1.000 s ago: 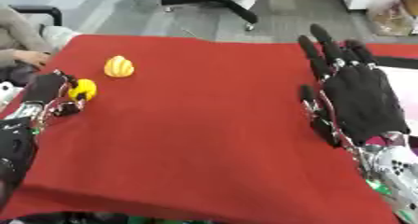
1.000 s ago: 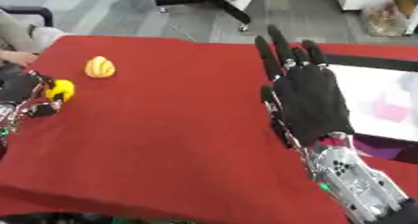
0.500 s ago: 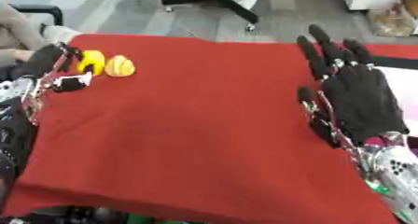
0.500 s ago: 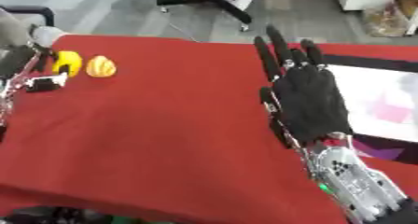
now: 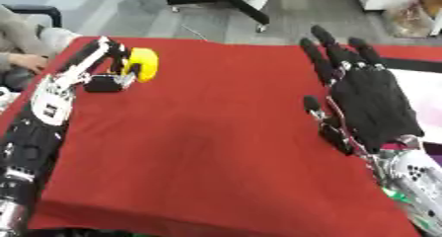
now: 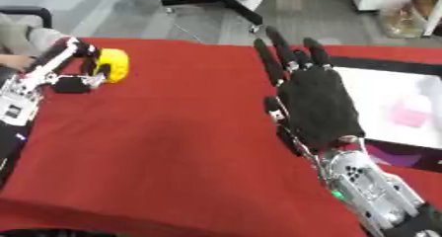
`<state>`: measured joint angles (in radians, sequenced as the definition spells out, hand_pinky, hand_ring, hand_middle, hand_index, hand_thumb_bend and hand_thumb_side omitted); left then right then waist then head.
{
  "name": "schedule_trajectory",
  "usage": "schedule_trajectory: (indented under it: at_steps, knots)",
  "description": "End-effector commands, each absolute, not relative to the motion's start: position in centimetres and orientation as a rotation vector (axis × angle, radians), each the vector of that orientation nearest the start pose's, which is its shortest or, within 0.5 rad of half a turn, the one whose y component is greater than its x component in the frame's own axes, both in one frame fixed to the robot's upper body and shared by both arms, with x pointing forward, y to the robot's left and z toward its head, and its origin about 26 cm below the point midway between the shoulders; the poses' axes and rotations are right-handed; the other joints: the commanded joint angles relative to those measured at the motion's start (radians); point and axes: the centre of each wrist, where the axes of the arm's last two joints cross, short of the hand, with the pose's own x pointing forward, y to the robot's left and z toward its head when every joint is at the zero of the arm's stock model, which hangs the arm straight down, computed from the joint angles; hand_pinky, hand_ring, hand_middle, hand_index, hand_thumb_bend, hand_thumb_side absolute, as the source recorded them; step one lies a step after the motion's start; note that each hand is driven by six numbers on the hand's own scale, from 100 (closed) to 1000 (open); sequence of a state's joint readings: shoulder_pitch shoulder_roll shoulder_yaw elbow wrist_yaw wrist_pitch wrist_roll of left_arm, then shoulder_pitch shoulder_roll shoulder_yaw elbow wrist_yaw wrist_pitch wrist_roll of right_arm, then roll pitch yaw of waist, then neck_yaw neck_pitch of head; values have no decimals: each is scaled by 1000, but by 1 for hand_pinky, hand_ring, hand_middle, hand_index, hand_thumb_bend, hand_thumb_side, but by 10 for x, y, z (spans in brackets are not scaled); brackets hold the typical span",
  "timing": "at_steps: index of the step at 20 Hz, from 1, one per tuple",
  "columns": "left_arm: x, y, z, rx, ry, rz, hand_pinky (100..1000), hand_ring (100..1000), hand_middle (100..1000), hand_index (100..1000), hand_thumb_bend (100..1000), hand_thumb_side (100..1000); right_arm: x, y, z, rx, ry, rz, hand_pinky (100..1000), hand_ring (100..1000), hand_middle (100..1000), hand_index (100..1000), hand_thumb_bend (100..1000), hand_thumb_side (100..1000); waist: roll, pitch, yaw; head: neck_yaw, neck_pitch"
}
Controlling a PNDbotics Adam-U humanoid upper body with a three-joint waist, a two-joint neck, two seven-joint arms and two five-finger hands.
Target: Pick up the objects with one hand, pass them to the other hand, and then place them into the box on the other side of the table.
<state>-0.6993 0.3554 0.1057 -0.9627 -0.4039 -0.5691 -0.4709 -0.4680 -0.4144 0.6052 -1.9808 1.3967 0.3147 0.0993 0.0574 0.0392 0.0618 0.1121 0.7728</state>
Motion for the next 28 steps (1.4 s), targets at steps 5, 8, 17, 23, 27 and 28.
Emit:
schedule_trajectory:
  at_steps: [5, 8, 17, 23, 27, 28]
  knots:
    - [444, 259, 119, -239, -1890, -1305, 556, 321, 180, 304, 100, 305, 274, -126, 188, 1696, 2405, -1639, 927, 690, 1000, 1000, 344, 100, -5, -6, 0, -20, -3]
    - [441, 235, 120, -403, -1874, -1321, 556, 320, 180, 303, 100, 314, 274, -125, 190, 1663, 2412, -1610, 928, 661, 1000, 1000, 338, 100, -9, -5, 0, -30, -3]
    - [426, 168, 131, -711, -1847, -1286, 556, 319, 184, 305, 100, 349, 270, -119, 185, 1606, 2465, -1523, 912, 664, 1000, 1000, 326, 100, -21, -2, 5, -55, -3]
    - [417, 148, 148, -842, -1860, -1241, 556, 320, 186, 306, 100, 386, 267, -116, 181, 1578, 2493, -1515, 901, 671, 1000, 1000, 325, 100, -23, 0, 7, -65, -3]
    - [412, 140, 158, -898, -1880, -1219, 556, 320, 187, 307, 100, 409, 266, -114, 179, 1544, 2510, -1522, 898, 675, 1000, 1000, 324, 100, -23, 1, 7, -68, -3]
    - [410, 138, 160, -909, -1884, -1214, 555, 320, 187, 307, 100, 415, 266, -114, 179, 1539, 2514, -1523, 895, 677, 1000, 1000, 319, 100, -23, 1, 7, -68, -3]
